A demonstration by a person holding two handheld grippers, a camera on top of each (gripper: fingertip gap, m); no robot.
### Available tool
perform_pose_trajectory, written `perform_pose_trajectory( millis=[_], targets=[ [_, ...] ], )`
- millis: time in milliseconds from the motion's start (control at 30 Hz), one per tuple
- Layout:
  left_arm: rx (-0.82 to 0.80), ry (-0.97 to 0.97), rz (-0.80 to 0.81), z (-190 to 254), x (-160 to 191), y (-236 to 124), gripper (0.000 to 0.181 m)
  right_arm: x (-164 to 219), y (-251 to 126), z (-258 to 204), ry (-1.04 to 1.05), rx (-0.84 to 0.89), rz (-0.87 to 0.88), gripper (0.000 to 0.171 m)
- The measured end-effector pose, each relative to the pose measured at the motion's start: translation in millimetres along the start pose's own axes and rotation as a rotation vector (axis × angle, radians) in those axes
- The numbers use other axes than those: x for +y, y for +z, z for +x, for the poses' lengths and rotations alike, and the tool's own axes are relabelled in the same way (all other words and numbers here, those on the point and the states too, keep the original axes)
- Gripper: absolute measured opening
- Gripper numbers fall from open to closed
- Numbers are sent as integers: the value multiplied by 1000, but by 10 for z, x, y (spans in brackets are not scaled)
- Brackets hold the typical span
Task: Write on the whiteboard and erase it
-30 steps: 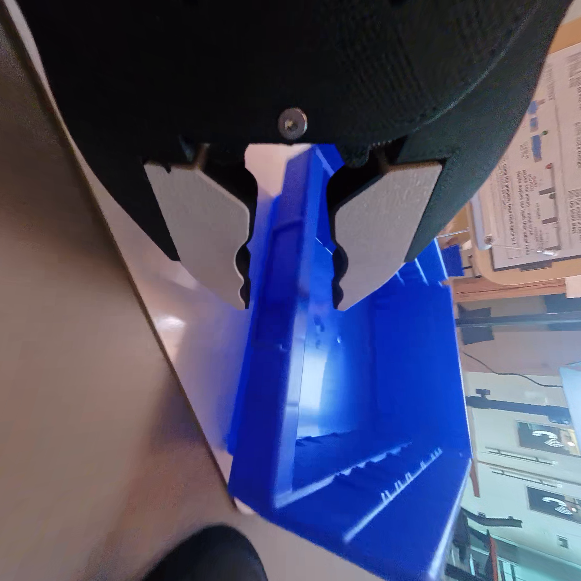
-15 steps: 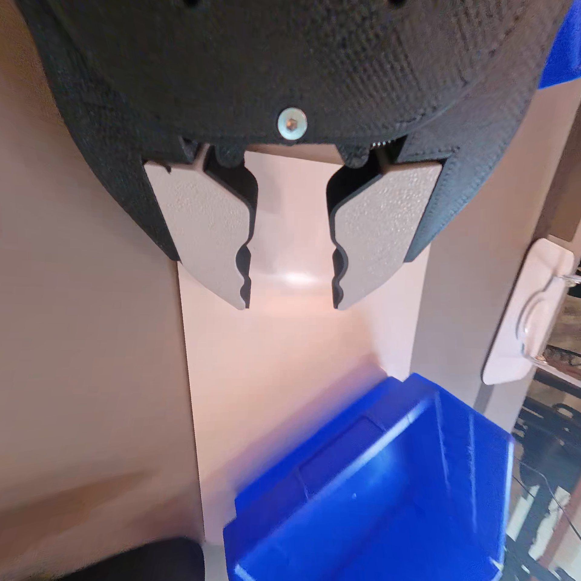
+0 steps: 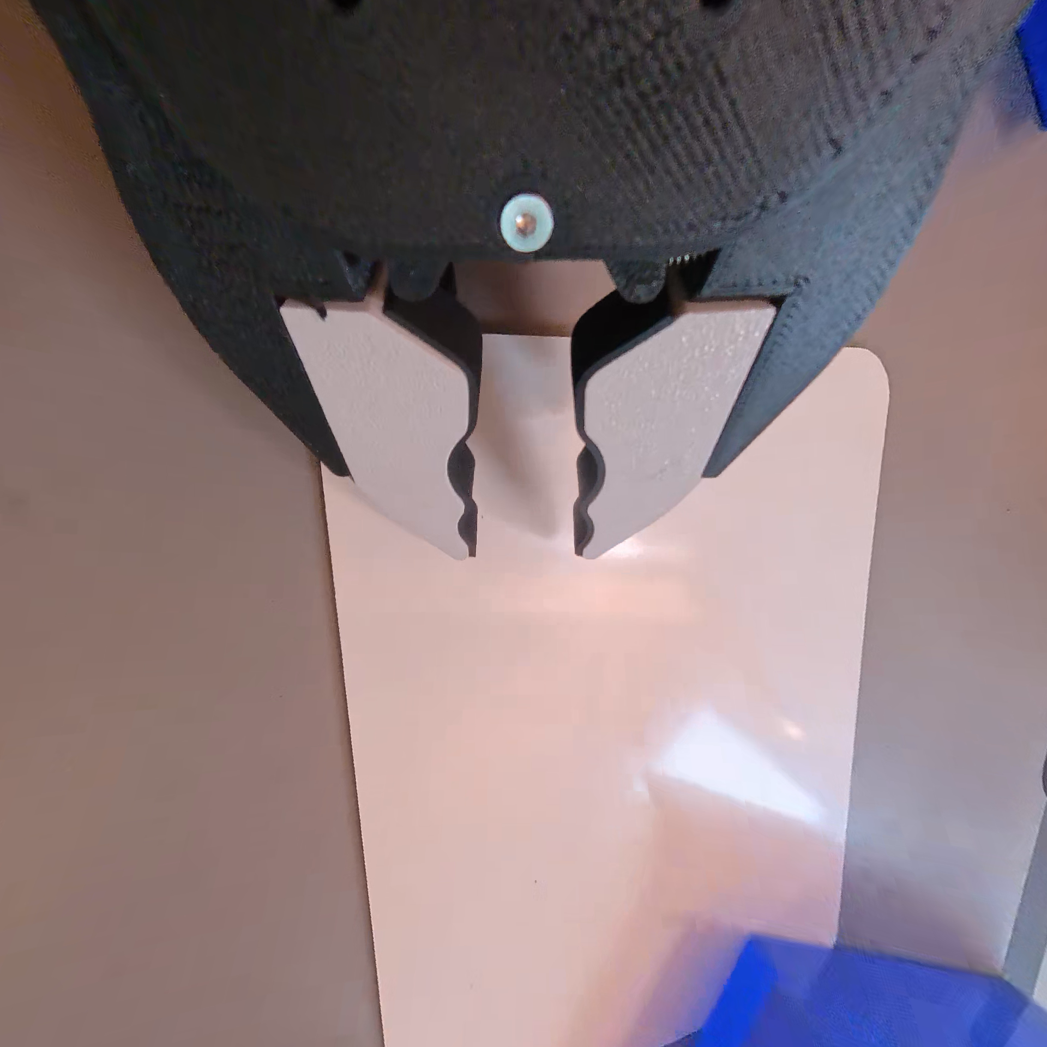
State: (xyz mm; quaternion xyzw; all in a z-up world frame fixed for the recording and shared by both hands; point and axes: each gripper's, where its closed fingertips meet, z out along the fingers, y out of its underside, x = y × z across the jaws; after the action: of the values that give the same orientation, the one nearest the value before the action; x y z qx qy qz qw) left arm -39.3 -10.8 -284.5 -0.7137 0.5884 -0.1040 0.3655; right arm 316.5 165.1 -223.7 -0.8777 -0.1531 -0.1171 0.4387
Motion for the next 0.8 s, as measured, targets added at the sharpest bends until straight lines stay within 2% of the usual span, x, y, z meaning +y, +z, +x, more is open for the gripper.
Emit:
perform_pose_trajectory(
  millis=[33,67,100,167,233,300,367,467,700,800],
  targets=[
    [3,-3,2,-1,1,1,33,-36,147,115,37,-31,19,13],
    [5,-8,3,-3,3,1,33,-59,226,186,85,-71,28,18],
    [6,-15,4,-8,7,-1,33,-69,237,252,121,-85,33,30],
    [-7,-24,0,-35,29,-15,35,-131,66,293,155,-92,111,30],
    [-26,-18,-11,-72,67,-48,37,-99,-201,-33,164,-276,163,10],
    [-36,-30,-13,-109,110,-101,37,130,-400,-484,89,-503,97,11],
    [-33,-57,-15,-143,165,-164,37,418,-507,-828,-70,-647,5,7],
    [-32,-96,-19,-196,245,-260,38,636,-619,-1197,-232,-801,-48,0],
    [-27,-156,-7,-238,382,-380,38,721,-596,-1445,-407,-817,-93,0],
    [-10,-152,-31,-210,443,-385,39,545,-687,-1495,-376,-834,34,0]
  ],
)
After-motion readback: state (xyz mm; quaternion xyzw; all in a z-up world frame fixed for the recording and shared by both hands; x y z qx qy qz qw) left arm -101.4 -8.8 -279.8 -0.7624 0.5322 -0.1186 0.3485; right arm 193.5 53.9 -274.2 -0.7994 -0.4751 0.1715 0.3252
